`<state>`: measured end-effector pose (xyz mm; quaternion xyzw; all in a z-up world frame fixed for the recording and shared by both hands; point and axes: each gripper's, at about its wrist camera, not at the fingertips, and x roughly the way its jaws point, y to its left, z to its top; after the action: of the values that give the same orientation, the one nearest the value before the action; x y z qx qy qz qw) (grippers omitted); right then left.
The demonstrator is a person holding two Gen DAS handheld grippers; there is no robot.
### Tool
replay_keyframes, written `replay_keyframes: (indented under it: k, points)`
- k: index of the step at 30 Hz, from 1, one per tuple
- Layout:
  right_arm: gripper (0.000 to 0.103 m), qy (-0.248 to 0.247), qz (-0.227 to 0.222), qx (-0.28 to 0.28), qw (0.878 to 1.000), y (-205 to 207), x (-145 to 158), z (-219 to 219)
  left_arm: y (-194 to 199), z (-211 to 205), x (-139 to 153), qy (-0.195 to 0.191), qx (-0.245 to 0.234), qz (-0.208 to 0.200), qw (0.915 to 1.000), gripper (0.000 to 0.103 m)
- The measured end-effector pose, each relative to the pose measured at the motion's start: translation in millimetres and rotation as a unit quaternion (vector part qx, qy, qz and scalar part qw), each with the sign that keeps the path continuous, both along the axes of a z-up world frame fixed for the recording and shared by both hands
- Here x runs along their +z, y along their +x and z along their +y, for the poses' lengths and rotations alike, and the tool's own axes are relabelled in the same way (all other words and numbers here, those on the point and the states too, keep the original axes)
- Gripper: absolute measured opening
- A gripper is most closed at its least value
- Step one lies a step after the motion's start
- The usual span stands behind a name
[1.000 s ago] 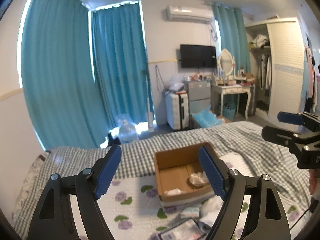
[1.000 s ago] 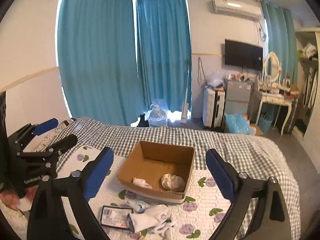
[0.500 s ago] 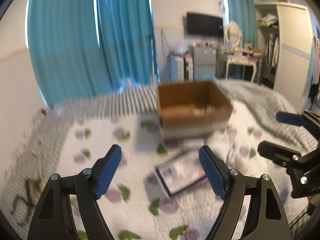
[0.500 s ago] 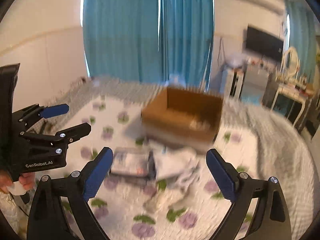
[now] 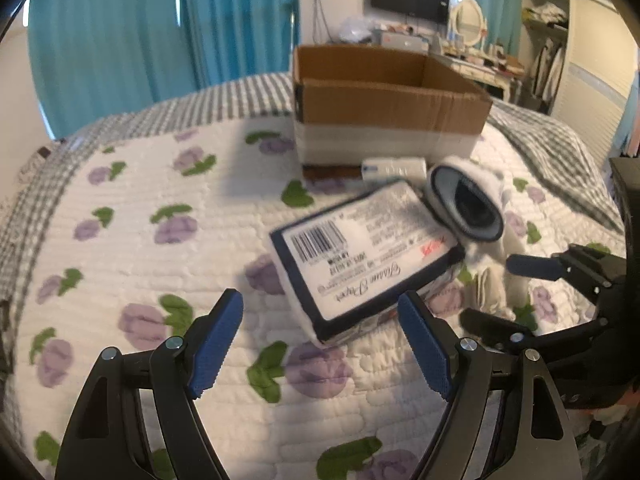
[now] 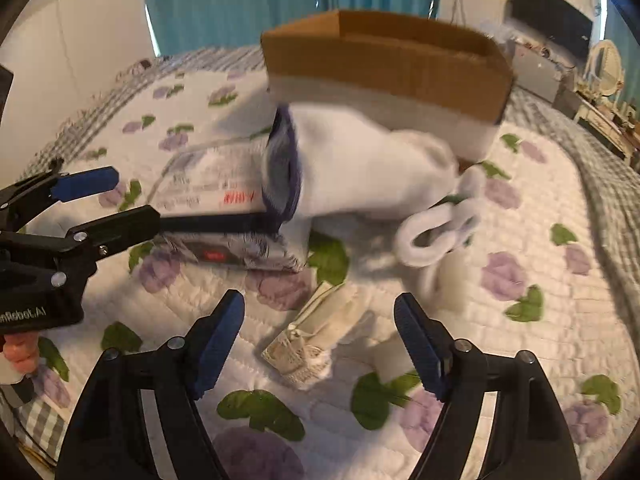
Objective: Organize soft objects
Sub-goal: 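Grasp the cream mesh item with the right gripper while the left grasps the barcode package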
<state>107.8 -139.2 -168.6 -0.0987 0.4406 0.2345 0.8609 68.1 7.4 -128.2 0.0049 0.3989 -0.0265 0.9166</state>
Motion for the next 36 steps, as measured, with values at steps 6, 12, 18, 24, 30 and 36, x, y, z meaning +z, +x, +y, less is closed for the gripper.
replay_keyframes:
  k: [6, 12, 18, 24, 30, 36]
  points:
    - [0.036, -0.008, 0.024, -0.007, 1.0, 5, -13, -2, 6, -1, -18, 0.004, -0.011, 0.02, 0.9997, 0.081]
    - [0.032, 0.015, 0.004, -0.02, 1.0, -1, 1, -14, 5, -3, -21, 0.017, -0.023, 0.007, 0.9996, 0.081]
    - [0.032, 0.032, 0.008, -0.028, 0.999, -2, 5, -21, 22, -4, -26, 0.002, -0.028, 0.012, 0.9995, 0.081]
    - [0.032, 0.028, 0.011, -0.026, 0.999, -2, 3, -17, 32, -10, -33, -0.006, -0.044, 0.007, 0.999, 0.059]
    - [0.032, 0.032, 0.013, -0.029, 0.999, -2, 2, -19, 27, -5, -27, -0.021, -0.048, 0.001, 0.9986, 0.037]
    - [0.032, 0.041, 0.003, -0.024, 0.999, -11, 12, -20, 12, 5, -9, -0.035, -0.029, 0.006, 0.999, 0.03]
